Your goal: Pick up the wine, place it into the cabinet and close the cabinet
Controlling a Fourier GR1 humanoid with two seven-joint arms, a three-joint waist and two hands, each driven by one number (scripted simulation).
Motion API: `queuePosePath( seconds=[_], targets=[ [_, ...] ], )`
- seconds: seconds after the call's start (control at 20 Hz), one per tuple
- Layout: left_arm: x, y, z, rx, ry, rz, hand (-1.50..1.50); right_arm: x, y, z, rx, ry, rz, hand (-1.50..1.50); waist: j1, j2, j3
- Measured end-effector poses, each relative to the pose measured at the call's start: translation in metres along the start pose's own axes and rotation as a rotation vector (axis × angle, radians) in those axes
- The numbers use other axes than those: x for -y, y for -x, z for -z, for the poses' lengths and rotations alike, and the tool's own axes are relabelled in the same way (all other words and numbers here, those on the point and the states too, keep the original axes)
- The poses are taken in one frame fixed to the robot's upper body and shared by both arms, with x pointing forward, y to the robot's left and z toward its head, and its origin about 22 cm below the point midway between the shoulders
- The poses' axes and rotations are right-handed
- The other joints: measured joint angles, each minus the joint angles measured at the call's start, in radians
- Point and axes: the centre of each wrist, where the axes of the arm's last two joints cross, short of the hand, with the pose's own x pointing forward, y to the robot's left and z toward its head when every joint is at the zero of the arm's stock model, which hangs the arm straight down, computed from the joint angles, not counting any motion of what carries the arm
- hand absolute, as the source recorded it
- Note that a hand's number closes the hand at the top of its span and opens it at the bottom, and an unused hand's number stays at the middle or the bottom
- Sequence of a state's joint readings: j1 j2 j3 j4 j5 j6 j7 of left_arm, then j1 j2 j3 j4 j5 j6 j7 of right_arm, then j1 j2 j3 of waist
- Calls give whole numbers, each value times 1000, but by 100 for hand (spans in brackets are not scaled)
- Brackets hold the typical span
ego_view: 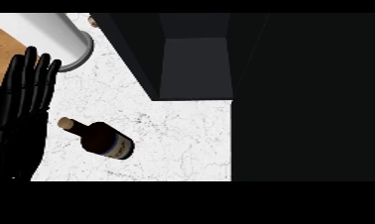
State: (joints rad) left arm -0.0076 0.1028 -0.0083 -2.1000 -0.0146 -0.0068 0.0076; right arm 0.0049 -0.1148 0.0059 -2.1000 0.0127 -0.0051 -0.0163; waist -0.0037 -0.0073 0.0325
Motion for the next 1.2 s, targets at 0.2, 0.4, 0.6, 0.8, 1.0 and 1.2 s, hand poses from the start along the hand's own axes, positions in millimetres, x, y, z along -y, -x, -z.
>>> queuePosePath(
  seconds=[0.2,0.4,0.6,0.8,1.0,1.2],
  targets=[
    [-4,-10,-16,-15,-14,15,-150,-3,-4,-15,-13,-2,18,-150,3,3,-20],
    [-6,-18,-37,-89,-88,-73,-150,-9,-14,-27,-54,-78,62,-150,9,2,-28],
    [3,-37,-49,-153,-138,-175,-150,-13,-40,-31,-71,-172,110,-150,9,2,-31],
    [9,-61,-56,-189,-148,-213,-150,-12,-71,-29,-75,-206,128,-150,8,3,-32],
    [10,-69,-52,-240,-164,-217,-150,-11,-83,-22,-99,-217,108,-150,6,4,-32],
    [16,-76,-45,-272,-170,-236,-150,-16,-93,-11,-111,-221,117,-150,5,4,-32]
  ],
)
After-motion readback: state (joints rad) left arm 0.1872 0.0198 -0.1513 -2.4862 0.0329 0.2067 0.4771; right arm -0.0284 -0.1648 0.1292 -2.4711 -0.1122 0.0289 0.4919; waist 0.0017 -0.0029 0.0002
